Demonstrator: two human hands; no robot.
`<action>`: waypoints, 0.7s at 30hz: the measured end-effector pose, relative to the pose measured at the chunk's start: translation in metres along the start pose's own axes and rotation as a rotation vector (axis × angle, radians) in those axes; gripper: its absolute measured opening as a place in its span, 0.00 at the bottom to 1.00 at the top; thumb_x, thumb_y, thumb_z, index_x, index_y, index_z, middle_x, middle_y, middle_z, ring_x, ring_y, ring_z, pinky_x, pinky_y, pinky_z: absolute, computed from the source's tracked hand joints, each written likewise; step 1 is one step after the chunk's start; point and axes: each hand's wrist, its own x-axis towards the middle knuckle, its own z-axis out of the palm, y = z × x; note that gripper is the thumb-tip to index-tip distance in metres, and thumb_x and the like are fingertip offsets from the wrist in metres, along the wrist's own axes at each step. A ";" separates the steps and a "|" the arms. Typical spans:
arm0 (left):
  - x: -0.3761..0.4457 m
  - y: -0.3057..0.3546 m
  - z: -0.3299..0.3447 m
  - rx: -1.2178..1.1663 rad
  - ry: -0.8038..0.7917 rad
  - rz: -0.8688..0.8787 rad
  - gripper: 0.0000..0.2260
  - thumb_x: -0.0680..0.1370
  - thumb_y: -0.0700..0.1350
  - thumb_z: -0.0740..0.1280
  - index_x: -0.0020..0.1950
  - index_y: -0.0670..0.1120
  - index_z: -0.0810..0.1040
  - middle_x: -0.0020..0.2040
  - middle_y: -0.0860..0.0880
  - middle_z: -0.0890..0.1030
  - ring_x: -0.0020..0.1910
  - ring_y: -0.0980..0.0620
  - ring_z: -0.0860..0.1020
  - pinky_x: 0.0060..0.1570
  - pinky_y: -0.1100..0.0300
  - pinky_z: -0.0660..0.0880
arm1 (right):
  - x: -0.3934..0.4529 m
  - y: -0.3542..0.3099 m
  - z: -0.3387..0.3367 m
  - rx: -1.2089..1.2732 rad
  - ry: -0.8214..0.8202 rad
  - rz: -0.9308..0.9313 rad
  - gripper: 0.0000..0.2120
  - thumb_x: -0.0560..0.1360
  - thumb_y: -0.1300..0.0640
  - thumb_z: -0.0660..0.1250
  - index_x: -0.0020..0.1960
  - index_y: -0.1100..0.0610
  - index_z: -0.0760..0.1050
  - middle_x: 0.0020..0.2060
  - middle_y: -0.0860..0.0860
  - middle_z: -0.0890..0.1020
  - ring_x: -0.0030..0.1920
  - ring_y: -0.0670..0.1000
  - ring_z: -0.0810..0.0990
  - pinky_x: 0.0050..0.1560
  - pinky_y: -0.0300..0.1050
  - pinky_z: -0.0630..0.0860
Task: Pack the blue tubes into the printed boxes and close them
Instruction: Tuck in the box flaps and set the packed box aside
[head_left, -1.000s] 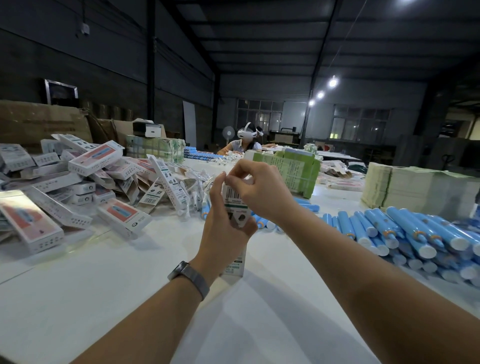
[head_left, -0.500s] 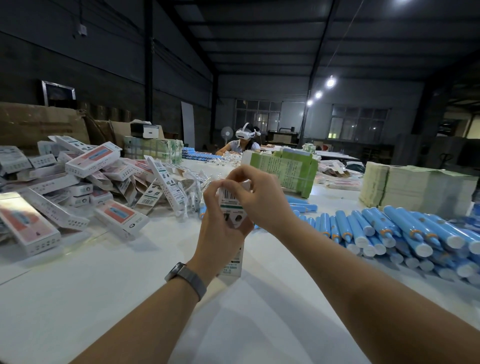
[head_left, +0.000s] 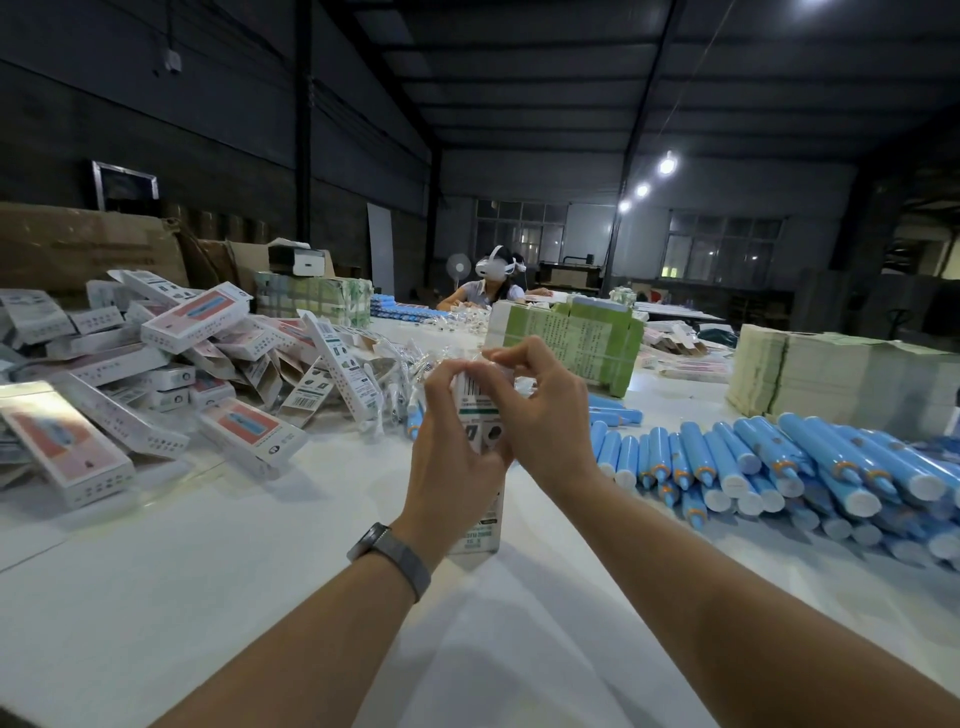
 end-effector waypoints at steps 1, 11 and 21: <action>0.000 -0.001 0.000 0.005 0.004 0.001 0.37 0.69 0.30 0.74 0.66 0.57 0.59 0.54 0.65 0.76 0.50 0.57 0.82 0.41 0.54 0.83 | 0.000 -0.001 0.000 0.010 0.004 0.005 0.12 0.74 0.42 0.71 0.46 0.51 0.79 0.44 0.42 0.85 0.47 0.40 0.82 0.46 0.53 0.80; -0.002 -0.003 0.000 0.017 -0.015 -0.032 0.41 0.69 0.31 0.77 0.68 0.61 0.57 0.53 0.60 0.78 0.47 0.56 0.83 0.43 0.46 0.83 | 0.002 -0.005 -0.010 0.094 -0.089 0.043 0.07 0.74 0.49 0.73 0.45 0.53 0.81 0.43 0.45 0.85 0.46 0.44 0.82 0.48 0.53 0.81; 0.001 0.003 -0.002 0.000 -0.011 -0.045 0.38 0.71 0.34 0.77 0.65 0.63 0.59 0.51 0.71 0.78 0.46 0.60 0.82 0.43 0.52 0.83 | 0.014 -0.001 -0.019 0.205 -0.201 0.079 0.06 0.74 0.57 0.74 0.39 0.51 0.81 0.42 0.44 0.86 0.37 0.43 0.83 0.35 0.39 0.79</action>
